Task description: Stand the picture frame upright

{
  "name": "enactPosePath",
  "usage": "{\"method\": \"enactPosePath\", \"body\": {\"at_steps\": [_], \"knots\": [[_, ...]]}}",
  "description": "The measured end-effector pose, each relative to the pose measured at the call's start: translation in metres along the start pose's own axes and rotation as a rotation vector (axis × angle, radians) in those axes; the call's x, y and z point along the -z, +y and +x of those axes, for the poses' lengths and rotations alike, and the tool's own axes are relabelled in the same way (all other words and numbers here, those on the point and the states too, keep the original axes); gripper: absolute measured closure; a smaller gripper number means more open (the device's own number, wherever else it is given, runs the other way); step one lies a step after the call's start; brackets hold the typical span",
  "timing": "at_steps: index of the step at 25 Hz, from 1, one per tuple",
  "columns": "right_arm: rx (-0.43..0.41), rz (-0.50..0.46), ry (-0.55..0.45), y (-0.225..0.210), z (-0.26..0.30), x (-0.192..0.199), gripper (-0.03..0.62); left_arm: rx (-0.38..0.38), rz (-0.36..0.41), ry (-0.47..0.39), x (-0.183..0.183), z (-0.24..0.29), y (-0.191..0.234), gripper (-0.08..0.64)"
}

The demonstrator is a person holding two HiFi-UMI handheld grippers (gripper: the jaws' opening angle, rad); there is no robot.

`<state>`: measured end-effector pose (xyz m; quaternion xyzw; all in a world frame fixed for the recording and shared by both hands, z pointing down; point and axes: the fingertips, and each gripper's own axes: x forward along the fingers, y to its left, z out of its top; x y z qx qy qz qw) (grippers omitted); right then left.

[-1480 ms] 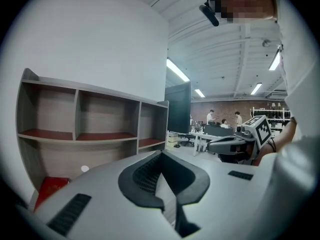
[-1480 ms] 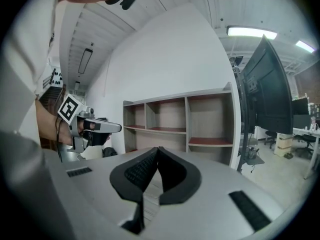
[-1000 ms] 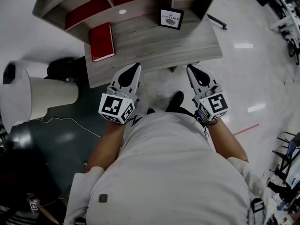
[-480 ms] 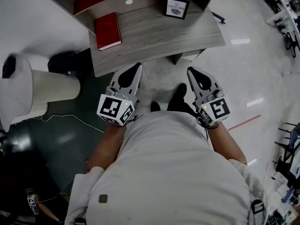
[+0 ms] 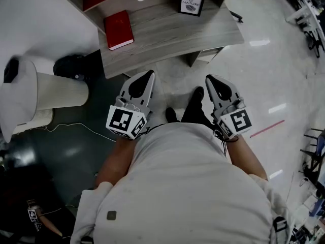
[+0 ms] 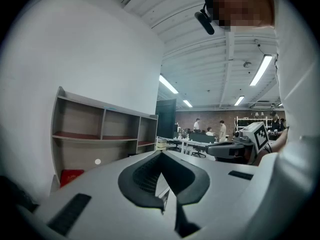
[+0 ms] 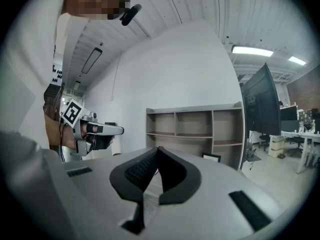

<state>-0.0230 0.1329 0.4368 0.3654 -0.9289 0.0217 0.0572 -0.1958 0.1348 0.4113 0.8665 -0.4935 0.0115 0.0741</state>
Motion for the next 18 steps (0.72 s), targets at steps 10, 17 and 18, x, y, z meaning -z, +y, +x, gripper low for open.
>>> {"method": "enactPosePath", "body": {"at_steps": [10,17,18], "knots": [[0.039,-0.011,-0.017,0.001,-0.009,-0.009,0.573,-0.031,0.016,-0.021,-0.008,-0.017,0.003,0.545],[0.051,-0.02,-0.014,-0.003,-0.015,-0.009,0.574,-0.031,0.006,-0.021,-0.006,-0.017,0.0,0.544],[0.053,-0.021,-0.013,-0.004,-0.017,-0.009,0.573,-0.03,-0.001,-0.022,-0.005,-0.016,-0.001,0.544]]}}
